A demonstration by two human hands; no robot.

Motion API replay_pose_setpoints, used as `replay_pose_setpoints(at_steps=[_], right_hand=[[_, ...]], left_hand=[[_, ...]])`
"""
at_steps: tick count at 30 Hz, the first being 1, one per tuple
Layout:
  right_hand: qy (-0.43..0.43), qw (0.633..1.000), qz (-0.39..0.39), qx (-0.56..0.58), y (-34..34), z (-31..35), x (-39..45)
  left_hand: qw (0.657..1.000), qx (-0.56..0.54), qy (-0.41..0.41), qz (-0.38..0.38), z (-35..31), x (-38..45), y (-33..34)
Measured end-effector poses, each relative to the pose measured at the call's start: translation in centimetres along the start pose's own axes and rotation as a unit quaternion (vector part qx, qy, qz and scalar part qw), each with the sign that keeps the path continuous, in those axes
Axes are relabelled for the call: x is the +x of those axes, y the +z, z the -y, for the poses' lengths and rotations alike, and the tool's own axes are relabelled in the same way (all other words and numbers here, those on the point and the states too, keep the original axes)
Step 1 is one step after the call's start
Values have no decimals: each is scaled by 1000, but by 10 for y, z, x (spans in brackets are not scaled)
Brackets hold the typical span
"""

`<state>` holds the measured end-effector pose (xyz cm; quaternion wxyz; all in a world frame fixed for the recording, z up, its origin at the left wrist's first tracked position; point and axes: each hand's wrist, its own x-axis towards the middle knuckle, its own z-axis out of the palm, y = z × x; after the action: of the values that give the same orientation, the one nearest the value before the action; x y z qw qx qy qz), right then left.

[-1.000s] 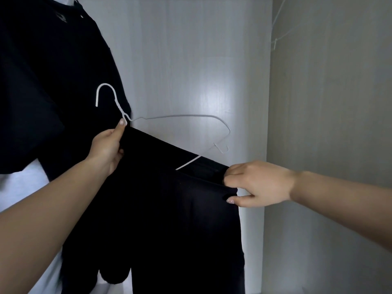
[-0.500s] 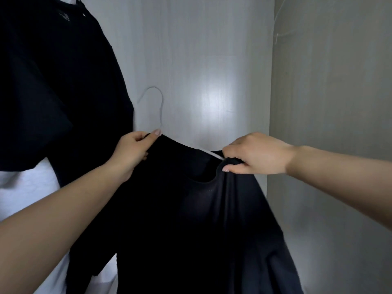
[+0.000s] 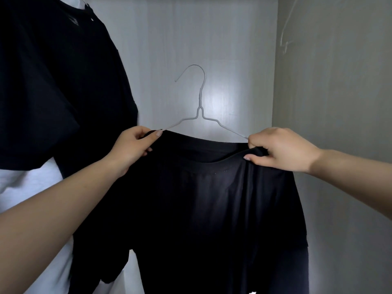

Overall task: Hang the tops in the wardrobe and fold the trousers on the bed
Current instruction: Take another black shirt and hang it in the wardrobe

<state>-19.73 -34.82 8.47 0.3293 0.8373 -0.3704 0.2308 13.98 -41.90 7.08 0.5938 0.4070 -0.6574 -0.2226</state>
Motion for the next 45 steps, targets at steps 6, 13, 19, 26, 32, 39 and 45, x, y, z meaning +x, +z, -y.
replay_pose_setpoints(at_steps=[6, 13, 19, 26, 32, 39, 45], right_hand=[[-34, 998, 42, -13, -1, -8, -5], [254, 910, 78, 319, -12, 12, 6], [283, 722, 129, 618, -25, 26, 13], [267, 570, 68, 774, -9, 55, 58], [312, 645, 56, 696, 5, 99, 100], [247, 686, -53, 682, -17, 125, 149], [178, 744, -130, 631, -40, 134, 223]], left_hand=[[994, 98, 12, -40, 2, 6, -5], [961, 259, -23, -92, 1, 15, -7], [958, 273, -51, -74, -7, 27, -4], [988, 50, -145, 17, -30, 21, 22], [960, -149, -217, 98, -65, 4, 34], [975, -140, -158, 66, -120, 7, -10], [994, -86, -66, 15, -169, 11, -56]])
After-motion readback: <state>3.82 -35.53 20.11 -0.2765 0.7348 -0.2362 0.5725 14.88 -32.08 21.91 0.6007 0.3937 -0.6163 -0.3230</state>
